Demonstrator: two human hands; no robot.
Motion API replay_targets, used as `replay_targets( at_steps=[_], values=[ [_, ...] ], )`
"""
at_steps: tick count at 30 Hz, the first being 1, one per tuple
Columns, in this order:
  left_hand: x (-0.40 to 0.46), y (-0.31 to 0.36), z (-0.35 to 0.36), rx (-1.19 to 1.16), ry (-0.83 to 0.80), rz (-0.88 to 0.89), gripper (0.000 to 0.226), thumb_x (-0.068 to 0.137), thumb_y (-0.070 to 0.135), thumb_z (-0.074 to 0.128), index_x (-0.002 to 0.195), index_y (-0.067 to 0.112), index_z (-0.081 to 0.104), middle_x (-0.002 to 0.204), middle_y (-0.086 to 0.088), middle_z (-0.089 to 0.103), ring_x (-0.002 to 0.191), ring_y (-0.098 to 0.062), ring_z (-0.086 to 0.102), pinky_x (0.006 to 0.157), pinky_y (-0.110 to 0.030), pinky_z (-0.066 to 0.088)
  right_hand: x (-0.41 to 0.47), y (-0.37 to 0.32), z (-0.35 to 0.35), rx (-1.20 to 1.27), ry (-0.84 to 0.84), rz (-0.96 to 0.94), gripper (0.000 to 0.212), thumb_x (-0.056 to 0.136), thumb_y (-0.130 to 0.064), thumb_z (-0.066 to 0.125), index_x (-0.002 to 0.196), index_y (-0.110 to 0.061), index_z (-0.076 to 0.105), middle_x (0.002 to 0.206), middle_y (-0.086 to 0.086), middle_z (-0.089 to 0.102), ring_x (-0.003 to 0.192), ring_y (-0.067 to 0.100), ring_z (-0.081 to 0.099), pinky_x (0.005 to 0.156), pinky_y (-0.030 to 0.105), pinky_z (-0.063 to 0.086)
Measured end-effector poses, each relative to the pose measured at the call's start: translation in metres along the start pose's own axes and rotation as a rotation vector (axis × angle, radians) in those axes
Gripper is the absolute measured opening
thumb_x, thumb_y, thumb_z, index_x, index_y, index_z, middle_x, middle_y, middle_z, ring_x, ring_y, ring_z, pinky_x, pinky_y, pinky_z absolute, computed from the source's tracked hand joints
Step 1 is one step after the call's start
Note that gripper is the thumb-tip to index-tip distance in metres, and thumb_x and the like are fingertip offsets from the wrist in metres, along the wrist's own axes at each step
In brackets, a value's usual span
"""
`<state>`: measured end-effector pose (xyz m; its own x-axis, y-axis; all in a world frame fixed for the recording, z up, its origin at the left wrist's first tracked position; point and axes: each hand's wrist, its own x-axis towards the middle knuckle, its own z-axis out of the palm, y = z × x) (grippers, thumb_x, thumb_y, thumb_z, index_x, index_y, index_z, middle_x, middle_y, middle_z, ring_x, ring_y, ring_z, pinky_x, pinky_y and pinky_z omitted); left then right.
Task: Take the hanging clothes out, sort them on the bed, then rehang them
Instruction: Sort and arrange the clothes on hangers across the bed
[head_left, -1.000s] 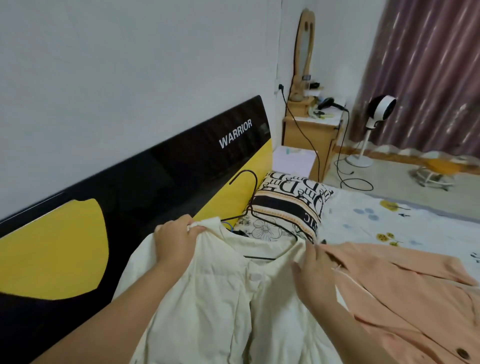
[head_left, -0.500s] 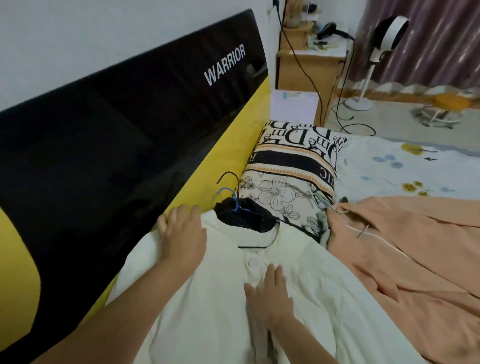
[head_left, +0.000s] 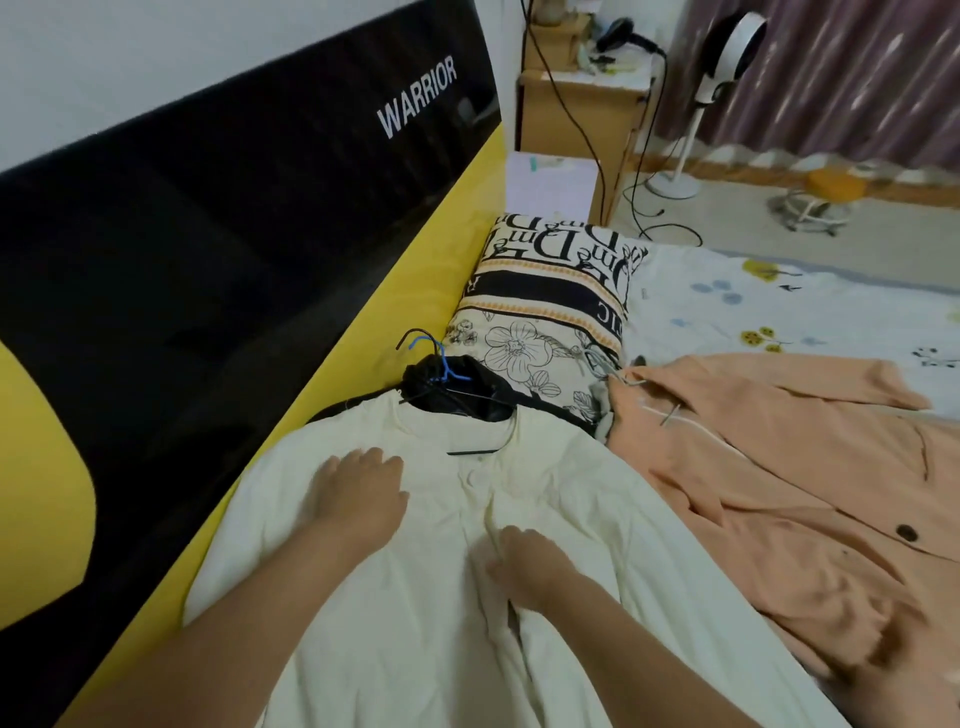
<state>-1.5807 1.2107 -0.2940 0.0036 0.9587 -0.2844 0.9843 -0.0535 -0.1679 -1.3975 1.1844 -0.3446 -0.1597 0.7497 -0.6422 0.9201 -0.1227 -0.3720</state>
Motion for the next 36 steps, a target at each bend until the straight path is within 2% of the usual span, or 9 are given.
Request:
replay_targets(
  at_steps=[2,4,8,17,22,27,32,34,36],
  values=[
    [-0.008,0.005,-0.009,-0.069,-0.043,0.006,0.038,0.098,0.037,0.031,0.130,0.018,0.042,0.132,-0.003,0.047,0.120,-0.022,0.047,0.096,-0.034,0.038,-0.022,0.003,-0.008,-0.005,0.007,-0.024,0.034,0.096,-0.025,0.040,0.123,-0.005,0.048,0.129,0.012,0.051,0.118,0.028,0.049,0.086,0.029,0.036],
    [-0.021,0.012,-0.019,-0.153,-0.134,0.001,0.040,0.098,0.038,0.033,0.129,0.016,0.044,0.132,-0.003,0.049,0.118,-0.022,0.049,0.094,-0.031,0.041,-0.046,0.008,-0.017,0.020,0.013,-0.036,0.036,0.096,-0.023,0.040,0.127,-0.007,0.049,0.132,0.009,0.050,0.120,0.025,0.048,0.090,0.028,0.038],
    [-0.053,0.036,-0.034,-0.198,-0.227,0.039,0.043,0.097,0.041,0.034,0.131,0.016,0.043,0.135,-0.002,0.047,0.120,-0.020,0.048,0.093,-0.028,0.041,-0.092,0.024,-0.032,0.014,0.083,-0.050,0.036,0.097,-0.023,0.041,0.128,-0.006,0.050,0.133,0.010,0.050,0.121,0.025,0.048,0.096,0.029,0.039],
    [-0.148,0.133,-0.041,-0.254,-0.270,0.213,0.038,0.096,0.039,0.037,0.121,0.014,0.050,0.126,-0.003,0.053,0.112,-0.019,0.053,0.082,-0.024,0.039,-0.202,0.097,-0.014,0.074,0.167,-0.039,0.041,0.097,-0.028,0.043,0.135,-0.014,0.045,0.142,0.008,0.044,0.130,0.023,0.041,0.102,0.027,0.033],
    [-0.196,0.209,-0.042,-0.240,-0.241,0.304,0.040,0.097,0.040,0.035,0.126,0.015,0.048,0.129,-0.001,0.051,0.115,-0.018,0.051,0.085,-0.024,0.039,-0.262,0.166,-0.002,0.077,0.196,0.020,0.039,0.096,-0.024,0.043,0.133,-0.012,0.046,0.139,0.010,0.046,0.127,0.025,0.044,0.100,0.028,0.034],
    [-0.244,0.296,-0.040,-0.291,-0.177,0.364,0.029,0.095,0.037,0.039,0.111,0.017,0.053,0.105,0.002,0.054,0.090,-0.014,0.048,0.074,-0.023,0.035,-0.326,0.252,0.005,-0.019,0.256,0.074,0.037,0.099,-0.020,0.038,0.133,-0.006,0.044,0.135,0.014,0.048,0.122,0.028,0.046,0.093,0.032,0.038],
    [-0.289,0.381,-0.023,-0.347,-0.148,0.405,0.030,0.095,0.034,0.040,0.115,0.018,0.055,0.117,0.001,0.059,0.094,-0.015,0.053,0.076,-0.024,0.039,-0.377,0.339,0.022,-0.034,0.276,0.176,0.031,0.096,-0.018,0.041,0.123,-0.006,0.050,0.124,0.012,0.054,0.111,0.031,0.053,0.086,0.035,0.044],
    [-0.305,0.411,-0.012,-0.362,-0.166,0.426,0.030,0.095,0.032,0.040,0.116,0.018,0.055,0.120,0.002,0.058,0.104,-0.016,0.055,0.081,-0.025,0.041,-0.392,0.370,0.028,-0.047,0.263,0.216,0.029,0.096,-0.018,0.042,0.122,-0.007,0.051,0.121,0.012,0.056,0.109,0.029,0.054,0.088,0.036,0.046],
    [-0.319,0.439,-0.001,-0.377,-0.195,0.448,0.029,0.095,0.030,0.040,0.117,0.018,0.054,0.120,0.002,0.059,0.103,-0.015,0.054,0.079,-0.025,0.040,-0.404,0.398,0.032,-0.055,0.249,0.254,0.030,0.096,-0.019,0.043,0.123,-0.008,0.051,0.122,0.012,0.055,0.111,0.029,0.053,0.093,0.038,0.046]
  ],
)
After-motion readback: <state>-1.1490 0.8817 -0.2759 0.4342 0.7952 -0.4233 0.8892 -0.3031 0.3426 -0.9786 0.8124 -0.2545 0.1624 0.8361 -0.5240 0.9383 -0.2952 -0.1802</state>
